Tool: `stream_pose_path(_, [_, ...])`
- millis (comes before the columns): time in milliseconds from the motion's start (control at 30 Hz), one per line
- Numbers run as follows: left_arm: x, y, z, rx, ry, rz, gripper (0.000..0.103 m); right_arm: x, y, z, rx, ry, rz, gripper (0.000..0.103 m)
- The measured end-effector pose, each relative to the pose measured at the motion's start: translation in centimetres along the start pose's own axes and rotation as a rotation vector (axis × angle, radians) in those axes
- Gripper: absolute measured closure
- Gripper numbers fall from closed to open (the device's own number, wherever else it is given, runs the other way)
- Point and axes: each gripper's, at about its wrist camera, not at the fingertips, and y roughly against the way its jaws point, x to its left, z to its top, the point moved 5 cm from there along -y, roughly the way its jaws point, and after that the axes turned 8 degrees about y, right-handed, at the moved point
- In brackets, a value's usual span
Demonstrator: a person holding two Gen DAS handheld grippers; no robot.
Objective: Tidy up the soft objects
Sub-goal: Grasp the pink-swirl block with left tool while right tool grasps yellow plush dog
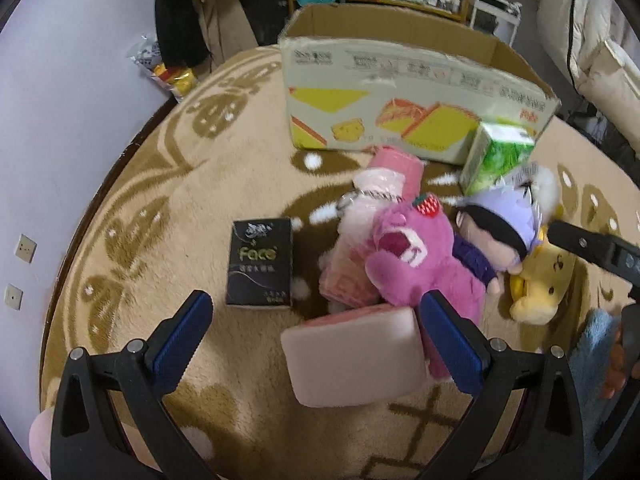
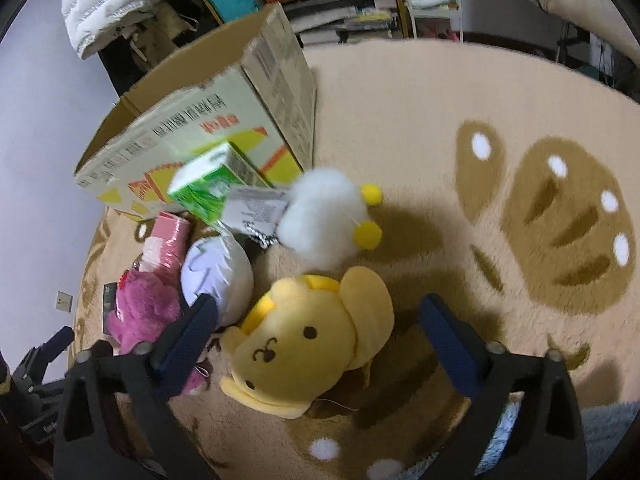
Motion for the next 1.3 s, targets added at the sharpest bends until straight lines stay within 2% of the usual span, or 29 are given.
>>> stream_pose_path(200, [-0.9, -0.5, -0.6, 0.033, -0.032, -0.009, 0.001, -0.8, -1.2, -0.6, 0.063, -0.028, 0.007, 0.013])
stream_pose_path(333, [-0.6, -1.4, -0.8, 0.07, -0.015, -0.011, 0.001, -0.8, -1.4, -0.8, 0.082, -0.028, 0.027, 0.024])
stream_pose_path(467, [-0.3, -1.8, -0.8, 0.09, 0.005, -0.008, 0.001, -0.4, -1.5, -0.7, 0.091, -0.006, 0.024, 0.025])
stream_pose_path(600, [-0.6, -1.7, -1.0, 0.086, -0.017, 0.012, 0.001, -0.4, -1.6, -0.9, 0.096, -0.013, 0.032, 0.025])
stream_pose_path(800, [-0.4, -2.4, -1.3, 0.127, -0.013, 0.018, 0.001, -0.7, -2.3, -1.4, 0.121, -0.042, 0.087, 0.025])
stream_pose_path(900, [-0.3, -2.9, -1.6, 0.159, 0.0, 0.001, 0.001, -0.4, -2.2, -1.4, 0.118, -0.025, 0.085, 0.032])
stream_pose_path(933, [-0.3, -2.9, -1.7, 0.162, 0.002, -0.007, 0.002, -0.1, -2.2, -1.4, 0.116, -0.012, 0.081, 0.032])
stream_pose_path(1067, [-0.5, -3.1, -2.0, 0.197, 0.028, -0.091, 0.027, 1.3, -2.2, -1.3, 0.108, 0.013, 0.078, 0.036])
stream_pose_path(1167, [-1.2, -2.4, -2.1, 0.161, -0.009, -0.078, 0.038, 2.1, -1.9, -1.1, 0.083, 0.03, 0.07, 0.037])
stream_pose_path(1300, [-1.6, -1.4, -2.1, 0.112, -0.034, -0.054, 0.045, 3.1, -0.9, -0.8, 0.031, 0.075, 0.058, 0.039])
